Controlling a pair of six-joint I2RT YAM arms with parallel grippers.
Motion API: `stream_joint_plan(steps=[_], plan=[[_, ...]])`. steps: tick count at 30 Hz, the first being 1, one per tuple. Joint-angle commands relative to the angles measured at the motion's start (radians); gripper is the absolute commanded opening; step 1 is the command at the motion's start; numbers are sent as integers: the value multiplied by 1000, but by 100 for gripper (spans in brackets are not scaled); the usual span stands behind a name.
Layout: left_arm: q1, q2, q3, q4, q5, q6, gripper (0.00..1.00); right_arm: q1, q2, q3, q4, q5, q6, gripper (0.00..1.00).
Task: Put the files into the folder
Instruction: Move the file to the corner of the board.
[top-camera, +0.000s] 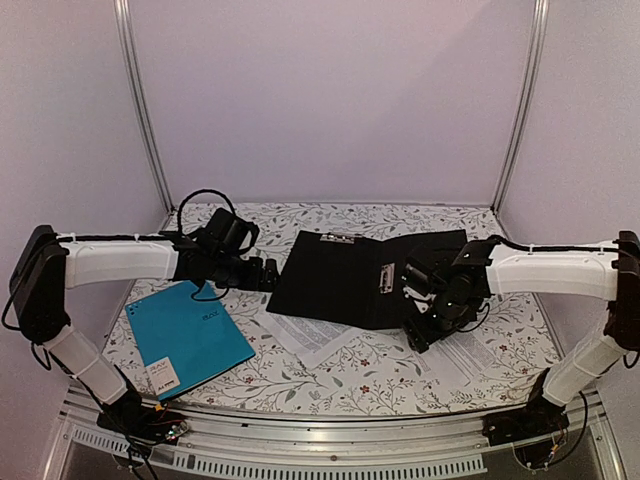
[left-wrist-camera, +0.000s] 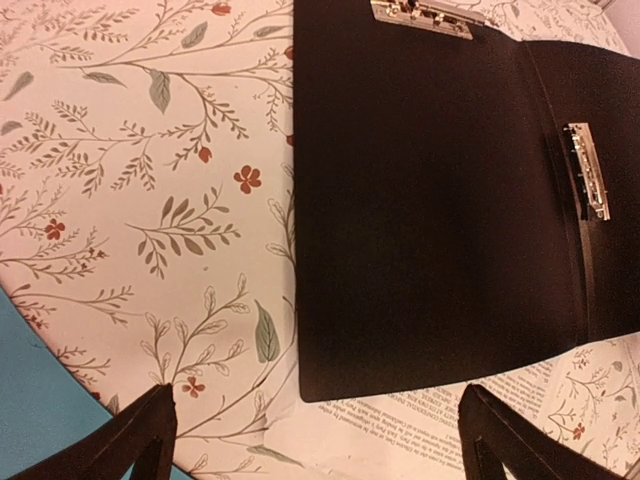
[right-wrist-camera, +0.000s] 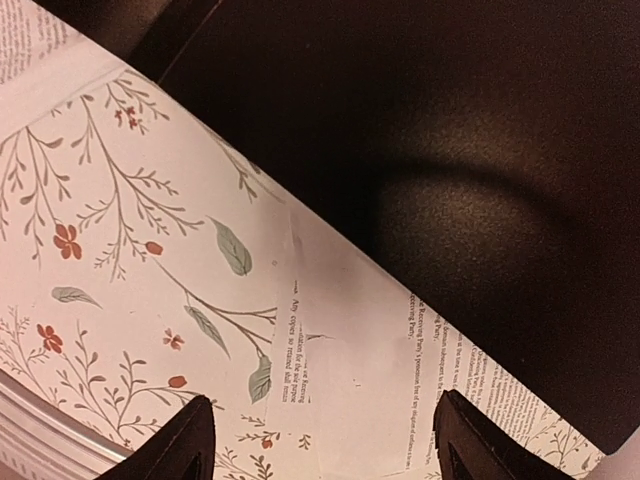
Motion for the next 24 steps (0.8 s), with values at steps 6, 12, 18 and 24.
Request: stream_joint_plan(steps=[6, 12, 18, 24], plan=[[9, -45, -34, 4, 10, -14, 98, 40, 165, -12, -17, -42, -8, 79], [9, -52, -43, 9, 12, -14, 98, 39, 220, -22, -9, -107, -38, 76], [9, -59, -50, 14, 20, -18, 98, 31, 259, -24, -14, -181, -65, 69], [9, -80, -64, 15, 14, -20, 98, -11, 298, -24, -53, -220, -69, 60]])
